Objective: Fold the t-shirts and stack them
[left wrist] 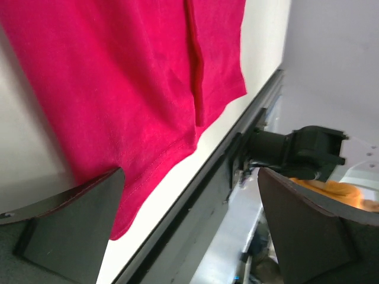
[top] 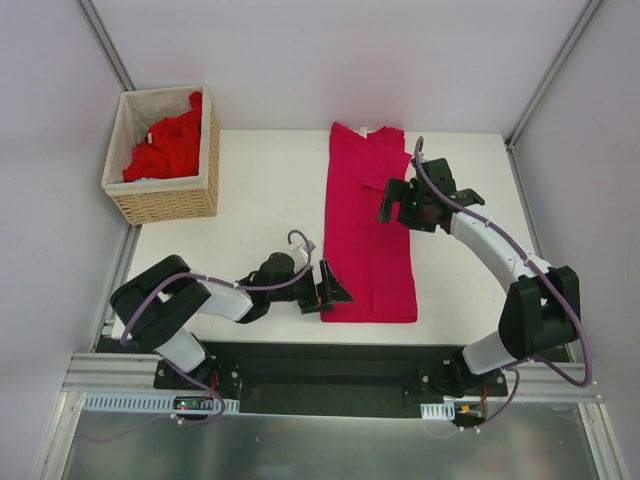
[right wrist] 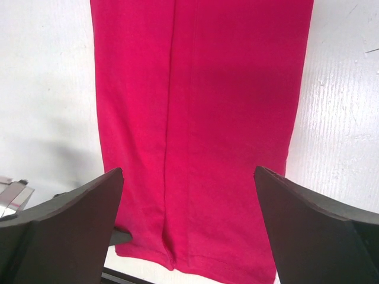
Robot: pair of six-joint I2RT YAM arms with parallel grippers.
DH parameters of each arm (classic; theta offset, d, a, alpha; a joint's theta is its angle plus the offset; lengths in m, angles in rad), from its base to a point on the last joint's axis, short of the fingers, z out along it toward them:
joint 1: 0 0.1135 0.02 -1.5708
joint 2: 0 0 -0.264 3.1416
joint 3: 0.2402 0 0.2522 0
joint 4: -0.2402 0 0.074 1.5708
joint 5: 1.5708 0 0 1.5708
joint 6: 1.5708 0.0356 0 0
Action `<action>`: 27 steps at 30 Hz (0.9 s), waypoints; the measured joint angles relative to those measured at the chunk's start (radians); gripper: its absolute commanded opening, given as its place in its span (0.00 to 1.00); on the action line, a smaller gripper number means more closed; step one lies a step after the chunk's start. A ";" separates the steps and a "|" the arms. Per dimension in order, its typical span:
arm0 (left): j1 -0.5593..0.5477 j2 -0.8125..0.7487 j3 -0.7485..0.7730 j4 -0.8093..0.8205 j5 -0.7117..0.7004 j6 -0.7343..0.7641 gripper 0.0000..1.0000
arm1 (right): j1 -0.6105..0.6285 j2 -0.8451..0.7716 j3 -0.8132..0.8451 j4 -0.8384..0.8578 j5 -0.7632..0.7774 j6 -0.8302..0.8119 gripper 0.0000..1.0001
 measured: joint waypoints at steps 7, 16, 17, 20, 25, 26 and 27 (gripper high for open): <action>-0.015 0.132 0.008 0.156 0.000 -0.064 0.99 | 0.000 0.005 0.000 0.009 -0.027 0.004 0.96; -0.020 0.151 0.012 0.180 -0.004 -0.087 0.99 | -0.002 0.149 -0.008 0.193 -0.185 0.065 0.98; -0.020 0.148 0.011 0.177 -0.006 -0.087 0.99 | -0.002 0.179 -0.011 0.220 -0.208 0.076 0.98; -0.020 0.121 0.007 0.143 -0.015 -0.084 0.99 | -0.002 0.264 -0.018 0.297 -0.270 0.111 0.98; -0.020 0.023 -0.003 0.006 -0.047 -0.057 0.99 | -0.003 0.344 -0.028 0.386 -0.341 0.154 0.99; -0.020 -0.001 -0.003 -0.031 -0.058 -0.048 0.99 | -0.003 0.357 -0.028 0.410 -0.354 0.166 0.99; -0.020 -0.024 -0.003 -0.068 -0.071 -0.036 0.99 | -0.004 0.364 -0.029 0.424 -0.362 0.172 0.99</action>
